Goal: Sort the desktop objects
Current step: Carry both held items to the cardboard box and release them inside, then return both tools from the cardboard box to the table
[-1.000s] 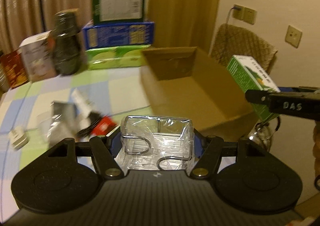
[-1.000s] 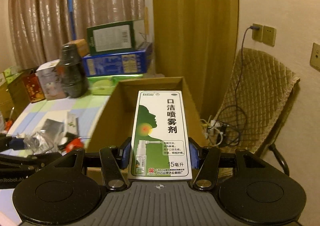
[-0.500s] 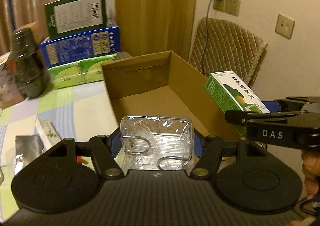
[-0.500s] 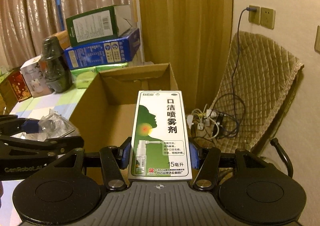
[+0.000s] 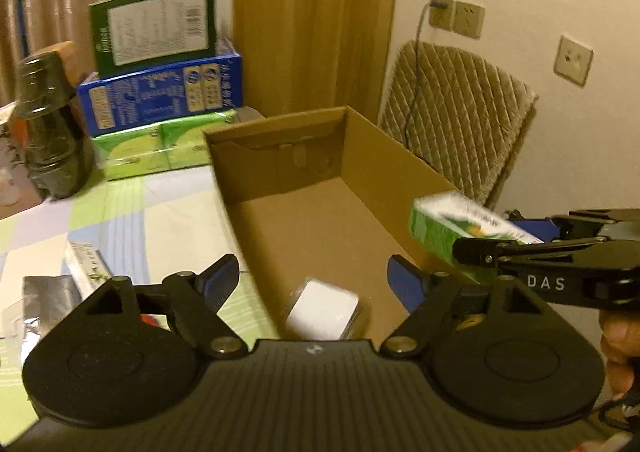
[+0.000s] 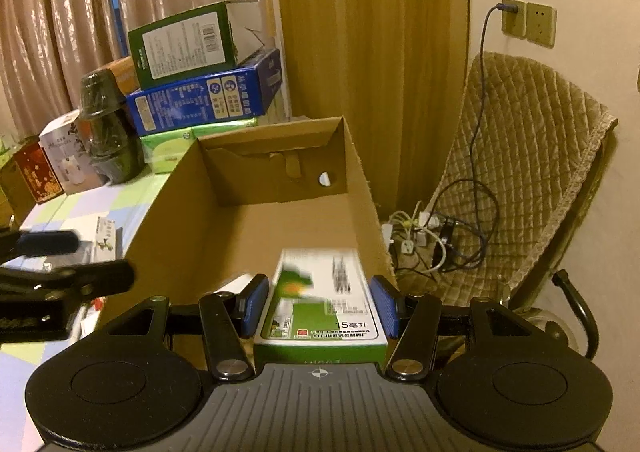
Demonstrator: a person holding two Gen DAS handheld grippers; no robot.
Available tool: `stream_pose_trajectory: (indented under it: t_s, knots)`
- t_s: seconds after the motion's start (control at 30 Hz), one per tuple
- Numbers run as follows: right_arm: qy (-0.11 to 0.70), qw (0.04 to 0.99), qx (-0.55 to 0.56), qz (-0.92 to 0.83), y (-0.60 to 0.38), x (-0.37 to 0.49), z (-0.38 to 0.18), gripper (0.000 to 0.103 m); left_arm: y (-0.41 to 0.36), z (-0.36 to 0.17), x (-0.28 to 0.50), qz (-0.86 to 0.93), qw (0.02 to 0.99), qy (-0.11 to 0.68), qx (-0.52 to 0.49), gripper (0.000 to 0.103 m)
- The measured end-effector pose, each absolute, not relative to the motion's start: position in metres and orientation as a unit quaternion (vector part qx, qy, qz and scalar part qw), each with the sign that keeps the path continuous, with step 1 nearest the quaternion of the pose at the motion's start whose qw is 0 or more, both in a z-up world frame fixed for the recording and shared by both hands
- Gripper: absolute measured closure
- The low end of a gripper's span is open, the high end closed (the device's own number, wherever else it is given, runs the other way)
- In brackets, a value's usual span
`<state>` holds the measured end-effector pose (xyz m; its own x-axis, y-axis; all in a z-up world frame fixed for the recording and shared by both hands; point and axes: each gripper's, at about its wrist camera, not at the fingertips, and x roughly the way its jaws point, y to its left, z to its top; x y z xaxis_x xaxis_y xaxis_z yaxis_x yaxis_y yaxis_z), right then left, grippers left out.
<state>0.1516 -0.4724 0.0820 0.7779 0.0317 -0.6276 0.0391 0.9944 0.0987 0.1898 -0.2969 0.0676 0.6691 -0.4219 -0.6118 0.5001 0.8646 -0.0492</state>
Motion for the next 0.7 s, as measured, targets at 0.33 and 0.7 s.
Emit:
stream_pose_trajectory:
  t_s: [0.33, 0.7]
  knots:
    - [0.297, 0.952, 0.08, -0.005, -0.473, 0.145, 0.095, 0.034, -0.241, 0.069, 0.169, -0.205, 0.923, 0.324, 0.038, 0.021]
    - [0.278, 0.954, 0.116, -0.001, -0.463, 0.085, 0.109, 0.027, -0.179, 0.061, 0.133, -0.153, 0.929, 0.336, 0.013, 0.018]
